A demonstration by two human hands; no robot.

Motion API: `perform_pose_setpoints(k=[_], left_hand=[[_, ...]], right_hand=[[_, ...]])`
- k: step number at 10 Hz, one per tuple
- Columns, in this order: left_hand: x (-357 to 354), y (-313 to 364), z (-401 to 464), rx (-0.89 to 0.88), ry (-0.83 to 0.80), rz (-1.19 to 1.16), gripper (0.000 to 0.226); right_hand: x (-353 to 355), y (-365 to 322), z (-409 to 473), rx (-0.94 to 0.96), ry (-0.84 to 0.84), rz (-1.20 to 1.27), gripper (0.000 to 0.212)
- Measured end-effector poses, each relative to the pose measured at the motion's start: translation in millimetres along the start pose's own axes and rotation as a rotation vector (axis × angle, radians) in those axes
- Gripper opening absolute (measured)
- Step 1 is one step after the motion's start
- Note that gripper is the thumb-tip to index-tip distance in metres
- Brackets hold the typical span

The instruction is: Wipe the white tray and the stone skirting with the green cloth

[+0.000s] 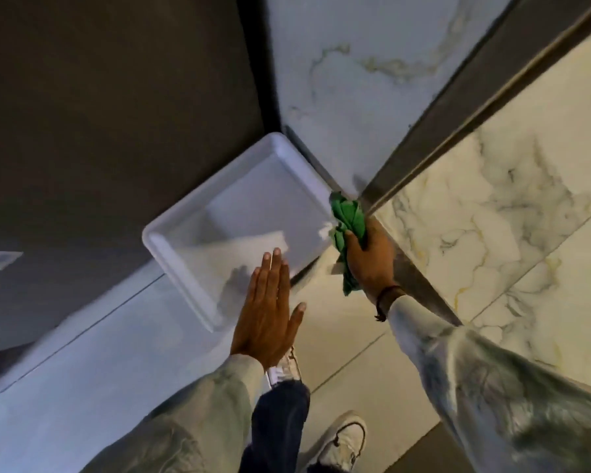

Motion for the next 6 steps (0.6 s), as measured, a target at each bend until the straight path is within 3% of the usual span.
perform_pose_setpoints(k=[1,2,3,4,5,6], left_hand=[[2.3,-53.0,4.6,0.097,0.007,-0.065,0.083],[-8.3,-96.4,10.7,0.165,-0.001,-0.12,0.081],[-18.4,-127.0,12.0,0.183,0.0,-0.205,0.079],[-5.4,-146.0,6.7,0.186,-0.02,-0.184,0.079],[40.6,-155.9,-0.4,0.217,-0.024,-0.162,0.081],[115.4,-159.6,-4.9,0.185,0.057,-0.115,0.082]], right_hand=[[-65.9,-46.3,19.0,0.26,-0.057,-0.221,0.046],[-134.7,-48.0,49.3,0.375,-0.198,-0.56,0.065],[-182.3,-19.8,69.1,0.158,-0.616,-0.924,0.079],[-186.9,-22.3,61.1,0.031,-0.776,-0.935,0.084],[-158.1,-84.0,39.9,0.02,-0.626,-0.617,0.072],[-106.5,-180.4,13.1,0.154,-0.468,-0.204,0.046]])
Point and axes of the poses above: each hand's wrist, its own z-axis towards the middle knuckle, its own x-axis out of the back of the hand, y = z × x, the point moved 3 cm from there along z, towards the middle knuckle
